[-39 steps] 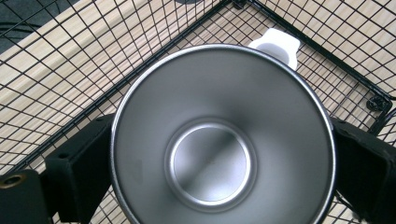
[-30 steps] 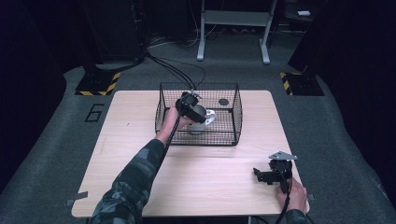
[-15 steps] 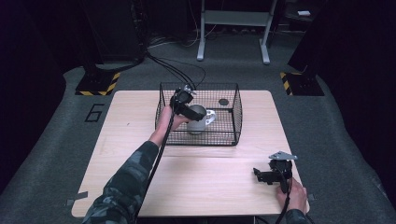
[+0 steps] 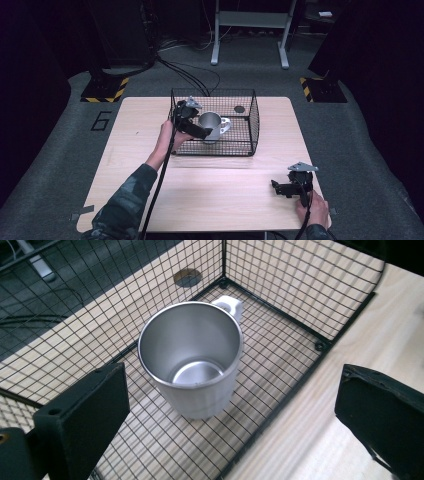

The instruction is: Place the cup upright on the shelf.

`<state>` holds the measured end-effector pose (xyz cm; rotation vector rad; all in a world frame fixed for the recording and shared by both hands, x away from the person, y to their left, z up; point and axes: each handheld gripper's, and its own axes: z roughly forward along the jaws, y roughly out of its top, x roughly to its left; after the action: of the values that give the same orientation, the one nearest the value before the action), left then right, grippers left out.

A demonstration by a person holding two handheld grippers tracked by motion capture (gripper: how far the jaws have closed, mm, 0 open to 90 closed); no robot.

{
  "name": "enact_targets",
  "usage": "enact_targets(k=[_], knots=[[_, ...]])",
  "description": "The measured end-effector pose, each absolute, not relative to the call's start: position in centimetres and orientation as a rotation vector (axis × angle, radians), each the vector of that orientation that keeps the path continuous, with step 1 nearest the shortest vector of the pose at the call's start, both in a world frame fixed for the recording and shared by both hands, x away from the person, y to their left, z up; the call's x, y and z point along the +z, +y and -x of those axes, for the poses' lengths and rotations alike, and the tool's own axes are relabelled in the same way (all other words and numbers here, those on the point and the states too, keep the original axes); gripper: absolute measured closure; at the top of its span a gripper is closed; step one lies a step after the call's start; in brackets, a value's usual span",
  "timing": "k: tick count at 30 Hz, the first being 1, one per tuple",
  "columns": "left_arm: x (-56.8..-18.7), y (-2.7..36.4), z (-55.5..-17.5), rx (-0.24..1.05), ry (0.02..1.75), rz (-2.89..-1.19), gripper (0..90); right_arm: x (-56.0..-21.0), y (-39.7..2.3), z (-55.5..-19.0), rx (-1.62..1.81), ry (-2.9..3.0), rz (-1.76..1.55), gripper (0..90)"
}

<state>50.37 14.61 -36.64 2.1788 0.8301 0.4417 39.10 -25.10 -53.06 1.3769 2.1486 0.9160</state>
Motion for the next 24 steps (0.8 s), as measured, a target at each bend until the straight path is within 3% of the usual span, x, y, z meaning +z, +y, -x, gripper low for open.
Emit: enact_targets(k=[13, 24], knots=[[-36.8, 17.9, -43.1, 0.543, 0.765, -2.175, 1.3, -53.1, -25.1, -39.1, 0.916, 2.149, -1.377, 0.0], [-42.4, 21.6, -37.5, 0.554, 0.865, -2.216, 0.2, -53.0, -25.1, -39.1, 0.909, 2.152, -1.385, 0.0]])
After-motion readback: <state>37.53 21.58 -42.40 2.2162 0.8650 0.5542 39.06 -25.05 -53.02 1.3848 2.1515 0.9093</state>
